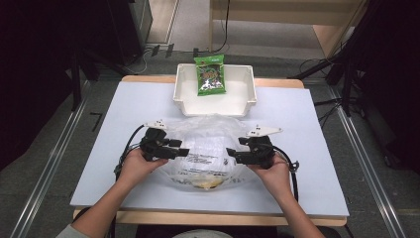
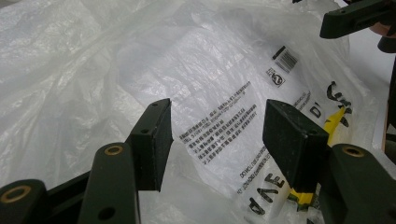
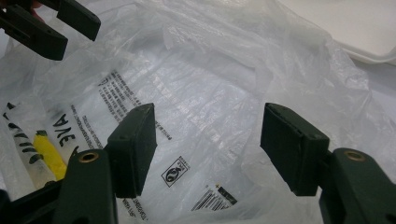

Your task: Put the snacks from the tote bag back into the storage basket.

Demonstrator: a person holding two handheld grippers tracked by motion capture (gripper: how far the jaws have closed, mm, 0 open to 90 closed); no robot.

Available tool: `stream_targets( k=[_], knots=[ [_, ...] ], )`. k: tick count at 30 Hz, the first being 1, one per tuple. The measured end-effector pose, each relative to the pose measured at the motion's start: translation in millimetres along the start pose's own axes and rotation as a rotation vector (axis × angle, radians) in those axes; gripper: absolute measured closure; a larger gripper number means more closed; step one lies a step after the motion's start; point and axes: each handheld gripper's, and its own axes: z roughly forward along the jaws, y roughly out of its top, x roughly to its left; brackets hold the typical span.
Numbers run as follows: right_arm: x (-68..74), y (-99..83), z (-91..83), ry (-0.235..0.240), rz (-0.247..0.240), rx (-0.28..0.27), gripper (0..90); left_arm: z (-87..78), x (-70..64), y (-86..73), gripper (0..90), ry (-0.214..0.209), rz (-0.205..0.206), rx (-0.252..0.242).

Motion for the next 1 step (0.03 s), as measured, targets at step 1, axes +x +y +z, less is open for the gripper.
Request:
stream_targets(
  k=[1],
  knots=[
    [0.0,0.0,0.1,0.002,0.000,0.001,37.3,0.0,0.0,0.0,43.1,0.000,0.000,0.000]
  ],
)
